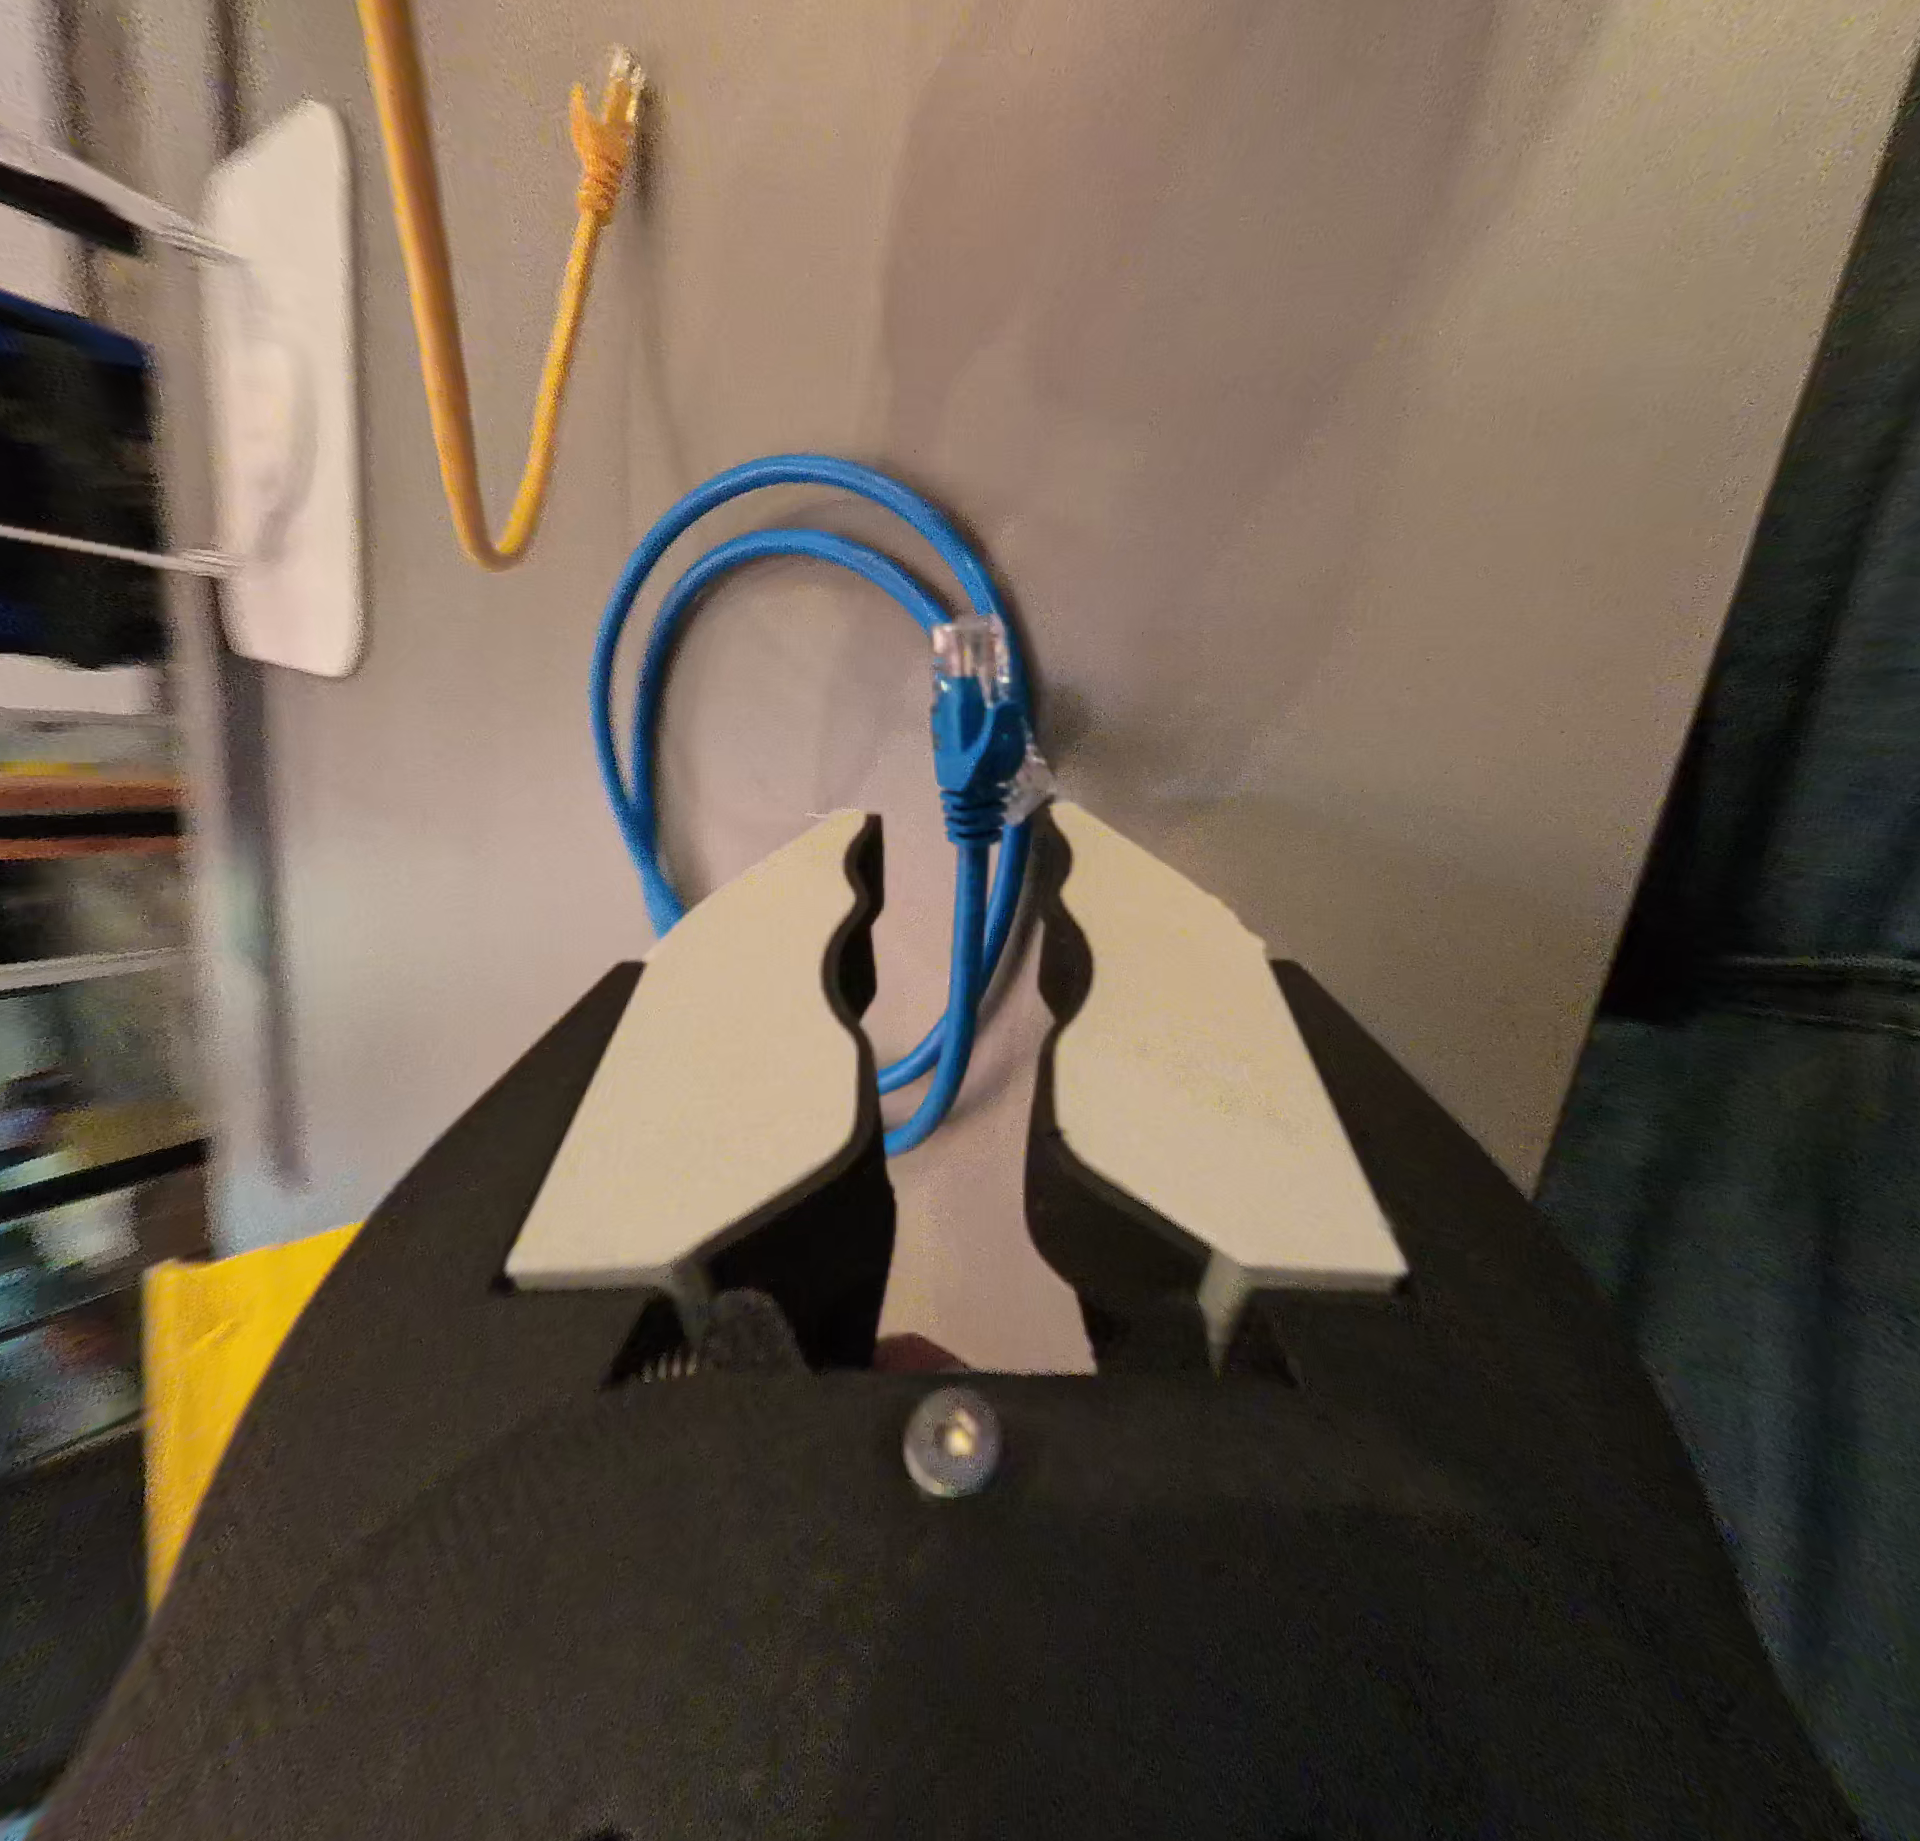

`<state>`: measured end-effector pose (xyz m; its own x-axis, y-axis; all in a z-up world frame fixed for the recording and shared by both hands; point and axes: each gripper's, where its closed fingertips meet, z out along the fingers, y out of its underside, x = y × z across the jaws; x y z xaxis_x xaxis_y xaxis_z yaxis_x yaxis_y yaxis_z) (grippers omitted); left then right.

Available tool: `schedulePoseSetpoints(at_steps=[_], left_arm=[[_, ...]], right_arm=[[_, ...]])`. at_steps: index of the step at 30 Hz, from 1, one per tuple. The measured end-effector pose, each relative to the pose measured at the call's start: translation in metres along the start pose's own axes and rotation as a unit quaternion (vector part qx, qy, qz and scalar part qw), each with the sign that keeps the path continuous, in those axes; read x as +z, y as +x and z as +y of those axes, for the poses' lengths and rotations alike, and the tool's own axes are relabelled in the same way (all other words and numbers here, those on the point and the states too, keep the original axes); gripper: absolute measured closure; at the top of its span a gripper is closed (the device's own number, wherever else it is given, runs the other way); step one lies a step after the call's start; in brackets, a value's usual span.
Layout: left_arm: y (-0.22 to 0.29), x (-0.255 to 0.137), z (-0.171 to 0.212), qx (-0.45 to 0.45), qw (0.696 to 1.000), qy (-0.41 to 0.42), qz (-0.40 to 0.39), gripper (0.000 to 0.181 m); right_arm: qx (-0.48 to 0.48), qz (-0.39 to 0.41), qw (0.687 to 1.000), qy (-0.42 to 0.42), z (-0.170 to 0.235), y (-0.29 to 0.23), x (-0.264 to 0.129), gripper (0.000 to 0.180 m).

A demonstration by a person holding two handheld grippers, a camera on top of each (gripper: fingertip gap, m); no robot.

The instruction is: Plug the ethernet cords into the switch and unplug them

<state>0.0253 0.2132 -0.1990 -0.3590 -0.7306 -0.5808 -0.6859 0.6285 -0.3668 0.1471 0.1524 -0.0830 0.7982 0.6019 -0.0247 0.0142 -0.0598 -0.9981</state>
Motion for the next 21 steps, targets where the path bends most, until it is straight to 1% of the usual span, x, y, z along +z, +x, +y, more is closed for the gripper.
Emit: schedulePoseSetpoints(at_steps=[1,3,6,8,10,13,16,19,20,21], left_arm=[[0.001,0.000,0.001,0.023,0.999,-0.011,-0.037,0.154],[-0.001,0.002,0.005,0.052,0.992,-0.036,-0.107,0.158],[-0.008,0.008,0.008,0.079,0.982,-0.054,-0.163,0.163],[-0.012,0.008,0.004,0.095,0.976,-0.051,-0.189,0.171],[-0.015,0.008,0.001,0.110,0.971,-0.048,-0.207,0.171],[-0.017,0.010,0.000,0.115,0.969,-0.046,-0.215,0.171],[-0.021,0.008,-0.002,0.094,0.976,-0.036,-0.193,0.172],[-0.033,0.002,-0.007,0.044,0.989,-0.014,-0.143,0.173],[-0.037,-0.001,-0.009,0.011,0.994,-0.003,-0.111,0.173],[-0.036,-0.002,-0.014,-0.030,0.998,0.016,-0.050,0.172]], right_arm=[[0.000,-0.001,1.000,0.001,0.000,0.000,0.001,0.119],[0.000,-0.002,1.000,0.002,-0.001,-0.001,0.002,0.119],[-0.003,-0.005,1.000,0.002,-0.002,-0.004,0.004,0.119],[-0.005,-0.005,1.000,0.002,-0.003,-0.006,0.004,0.119],[-0.005,-0.004,1.000,0.005,-0.004,-0.005,0.003,0.119],[-0.002,-0.003,1.000,0.009,-0.004,-0.004,0.001,0.119],[-0.002,-0.003,1.000,0.010,-0.003,-0.003,0.001,0.119],[-0.002,0.000,1.000,0.007,-0.001,-0.001,0.001,0.119],[-0.002,0.001,1.000,0.006,-0.001,-0.001,0.000,0.119],[-0.003,0.001,1.000,0.006,-0.001,0.000,0.001,0.119]])
